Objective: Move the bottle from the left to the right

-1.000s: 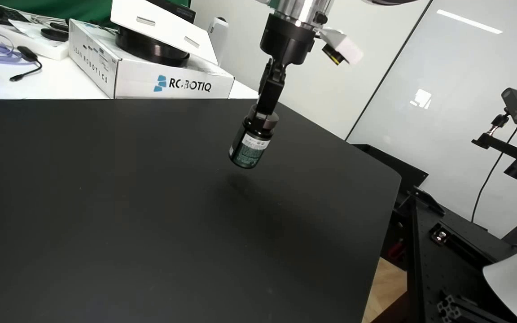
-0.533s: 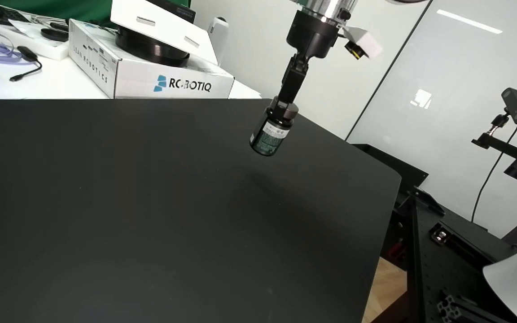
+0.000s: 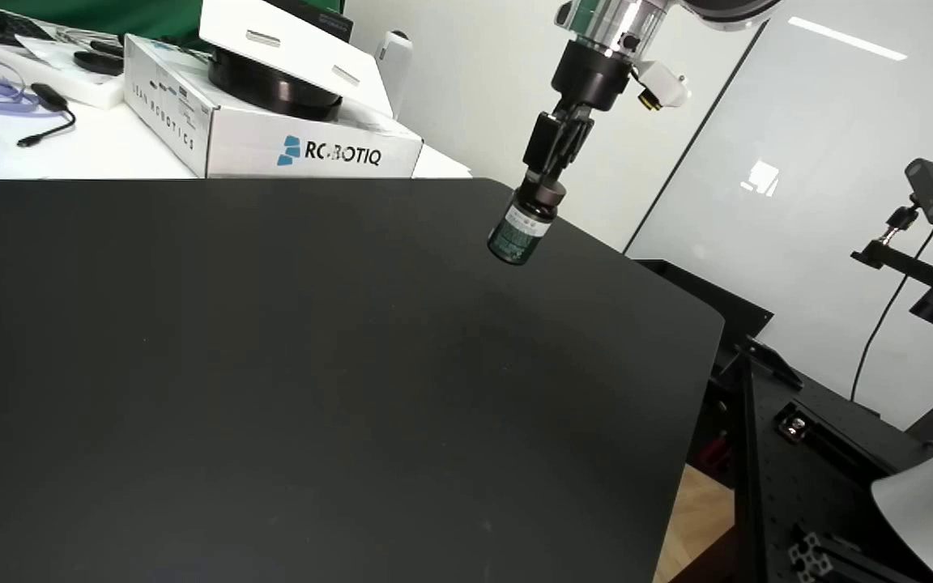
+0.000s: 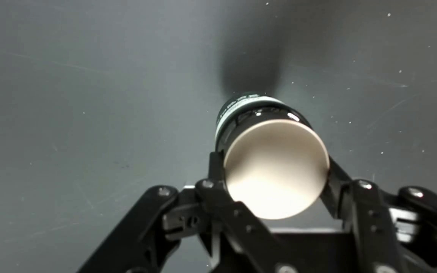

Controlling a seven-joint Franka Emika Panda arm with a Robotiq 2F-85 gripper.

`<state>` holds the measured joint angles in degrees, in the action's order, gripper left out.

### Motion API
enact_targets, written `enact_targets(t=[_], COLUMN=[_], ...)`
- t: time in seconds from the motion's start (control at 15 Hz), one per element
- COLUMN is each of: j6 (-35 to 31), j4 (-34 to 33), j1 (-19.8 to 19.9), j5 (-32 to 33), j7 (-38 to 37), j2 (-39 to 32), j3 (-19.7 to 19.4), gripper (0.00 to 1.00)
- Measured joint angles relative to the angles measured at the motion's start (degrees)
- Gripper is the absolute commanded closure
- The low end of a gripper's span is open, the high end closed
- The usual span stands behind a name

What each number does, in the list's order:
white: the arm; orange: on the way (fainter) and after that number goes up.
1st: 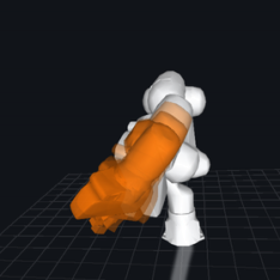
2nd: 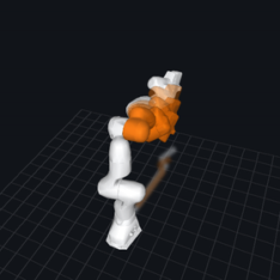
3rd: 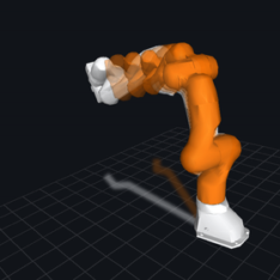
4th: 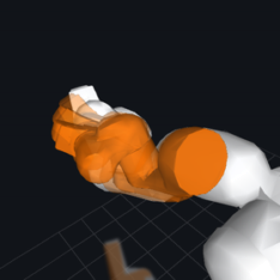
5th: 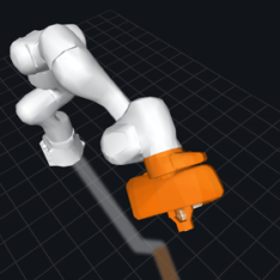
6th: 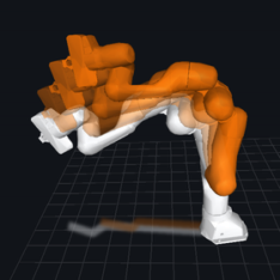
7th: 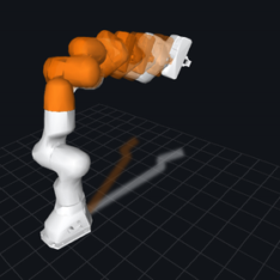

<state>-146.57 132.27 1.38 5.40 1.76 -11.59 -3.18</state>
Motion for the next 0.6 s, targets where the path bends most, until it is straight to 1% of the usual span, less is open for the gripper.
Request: enact_targets(t=[0.07, 0.2, 0.6], j6=[0.01, 0.05, 0.07], j4=[0.00, 0.00, 0.00], j1=[0.35, 0.77, 0.79], j5=[-0.54, -1.19, -1.40], j7=[-1.30, -2.41, -3.23], j2=[-0.07, -0.25, -0.31], j3=[-0.52, -1.09, -1.11], gripper=[0.39, 0.39, 0.39])
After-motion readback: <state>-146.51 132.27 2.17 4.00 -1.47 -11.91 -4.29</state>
